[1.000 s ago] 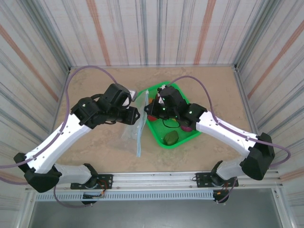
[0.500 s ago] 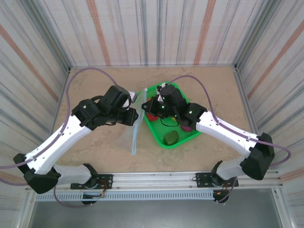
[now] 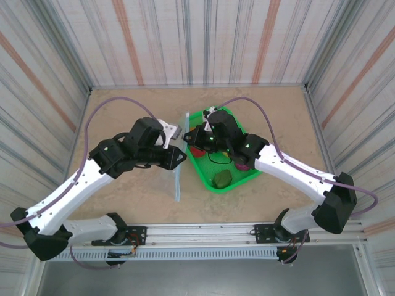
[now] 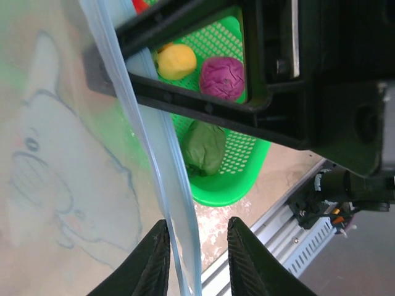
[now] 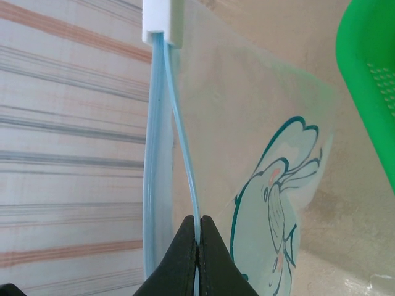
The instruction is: Place the food in the zip-top bag and seal the zipper
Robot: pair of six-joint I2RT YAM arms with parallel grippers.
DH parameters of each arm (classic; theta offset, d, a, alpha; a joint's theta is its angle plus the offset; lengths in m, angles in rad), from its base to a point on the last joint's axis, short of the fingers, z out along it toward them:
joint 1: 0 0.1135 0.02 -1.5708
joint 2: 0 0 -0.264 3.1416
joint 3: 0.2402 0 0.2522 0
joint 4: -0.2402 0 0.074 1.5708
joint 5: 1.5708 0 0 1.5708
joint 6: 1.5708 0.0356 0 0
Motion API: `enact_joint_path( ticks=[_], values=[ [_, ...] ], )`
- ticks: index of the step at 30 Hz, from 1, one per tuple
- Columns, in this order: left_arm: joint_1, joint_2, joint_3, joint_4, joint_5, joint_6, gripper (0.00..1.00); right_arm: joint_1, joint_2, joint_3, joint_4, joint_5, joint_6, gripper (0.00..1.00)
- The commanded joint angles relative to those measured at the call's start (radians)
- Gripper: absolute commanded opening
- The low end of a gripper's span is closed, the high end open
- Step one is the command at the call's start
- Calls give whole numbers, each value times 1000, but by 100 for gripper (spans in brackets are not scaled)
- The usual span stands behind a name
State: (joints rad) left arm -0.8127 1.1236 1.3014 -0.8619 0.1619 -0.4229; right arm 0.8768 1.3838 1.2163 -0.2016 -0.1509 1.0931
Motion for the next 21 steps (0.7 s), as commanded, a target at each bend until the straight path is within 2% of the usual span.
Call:
enact_joint_path(
  ticks=[1,4,8,10,12,16,21],
  values=[
    [0,-13,22,-6,-81,38,28,1,-6,-14,21,-13,27,0],
    [7,-4,17,0,-91,44,26,7,-6,-11,22,-16,27,0],
    [22,7,9,21,-83,58,14,10,-10,-13,24,-19,25,0],
    [35,11,10,25,-82,58,11,11,-11,-11,24,-21,24,0],
    [44,16,13,24,-80,54,11,11,-12,-12,22,-17,23,0],
    [45,38,24,9,-64,50,19,13,-12,-9,18,-13,24,0],
    [44,53,16,7,-61,46,20,15,-8,-5,19,-16,25,0]
  ],
)
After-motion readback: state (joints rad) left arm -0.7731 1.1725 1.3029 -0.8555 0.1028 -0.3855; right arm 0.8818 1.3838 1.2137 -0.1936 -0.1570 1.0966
